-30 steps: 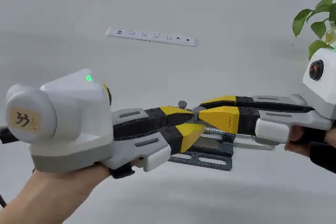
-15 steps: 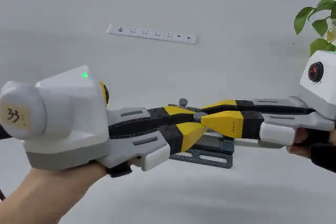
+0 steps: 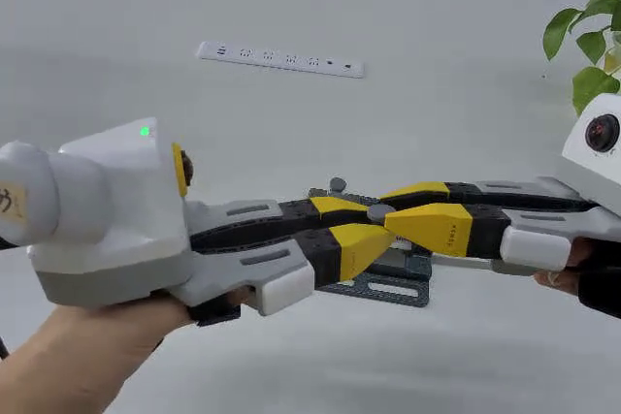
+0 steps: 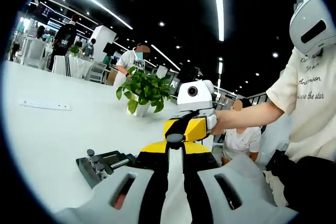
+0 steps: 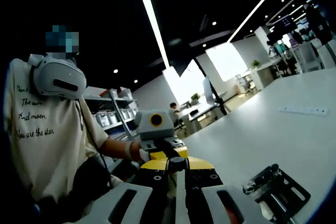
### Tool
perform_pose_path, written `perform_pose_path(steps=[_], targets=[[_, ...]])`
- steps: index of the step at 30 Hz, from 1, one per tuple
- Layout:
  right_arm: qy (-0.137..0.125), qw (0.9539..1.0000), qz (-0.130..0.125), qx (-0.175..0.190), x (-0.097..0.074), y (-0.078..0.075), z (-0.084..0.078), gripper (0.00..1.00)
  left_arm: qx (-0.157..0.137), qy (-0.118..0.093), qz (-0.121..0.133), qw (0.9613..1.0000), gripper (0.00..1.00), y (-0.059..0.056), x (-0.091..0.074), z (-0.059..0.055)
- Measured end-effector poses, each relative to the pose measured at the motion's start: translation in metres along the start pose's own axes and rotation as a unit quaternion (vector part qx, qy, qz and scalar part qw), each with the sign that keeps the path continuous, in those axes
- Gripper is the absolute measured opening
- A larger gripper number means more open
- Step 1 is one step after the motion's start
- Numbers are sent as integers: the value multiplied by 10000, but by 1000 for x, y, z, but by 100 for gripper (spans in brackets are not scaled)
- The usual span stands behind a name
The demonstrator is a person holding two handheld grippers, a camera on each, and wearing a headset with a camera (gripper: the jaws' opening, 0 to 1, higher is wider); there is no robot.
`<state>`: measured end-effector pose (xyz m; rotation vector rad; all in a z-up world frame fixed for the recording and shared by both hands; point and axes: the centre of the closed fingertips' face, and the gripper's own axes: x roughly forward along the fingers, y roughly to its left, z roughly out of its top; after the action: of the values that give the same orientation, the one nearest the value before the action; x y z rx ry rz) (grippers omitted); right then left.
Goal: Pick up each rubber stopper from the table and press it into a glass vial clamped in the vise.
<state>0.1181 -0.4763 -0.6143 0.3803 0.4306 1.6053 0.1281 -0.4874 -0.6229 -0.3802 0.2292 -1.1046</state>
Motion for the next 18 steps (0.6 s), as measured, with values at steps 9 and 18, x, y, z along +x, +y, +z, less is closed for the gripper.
perform_pose_path(steps=[9,18], targets=[[-265,9994,202,69,-1,8,8,7,-155,-219,-202,9994,5,-7,0,8],[-334,9989,290,164,-1,11,8,7,-87,-210,-290,9993,4,-13,0,8]])
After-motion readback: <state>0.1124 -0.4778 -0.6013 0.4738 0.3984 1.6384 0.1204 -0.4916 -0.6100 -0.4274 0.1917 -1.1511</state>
